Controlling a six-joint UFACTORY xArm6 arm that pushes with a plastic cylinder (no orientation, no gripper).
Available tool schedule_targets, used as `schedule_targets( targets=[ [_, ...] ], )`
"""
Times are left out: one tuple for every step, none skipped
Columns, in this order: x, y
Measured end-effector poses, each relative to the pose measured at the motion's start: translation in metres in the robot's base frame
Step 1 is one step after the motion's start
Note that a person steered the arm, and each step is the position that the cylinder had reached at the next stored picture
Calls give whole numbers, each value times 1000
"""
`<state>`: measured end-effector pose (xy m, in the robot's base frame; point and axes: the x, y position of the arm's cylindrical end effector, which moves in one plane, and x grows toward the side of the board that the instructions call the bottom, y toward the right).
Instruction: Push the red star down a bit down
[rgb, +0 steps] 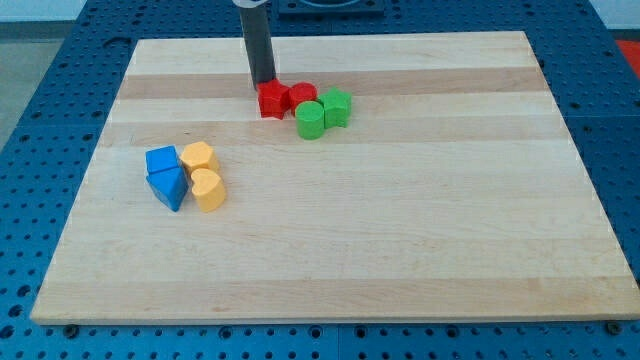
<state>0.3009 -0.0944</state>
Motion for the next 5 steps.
schedule_targets(
  targets=[
    [0,-4],
    [8,-4],
    [22,-4],
    [28,-4],
    [25,-23]
  ],
)
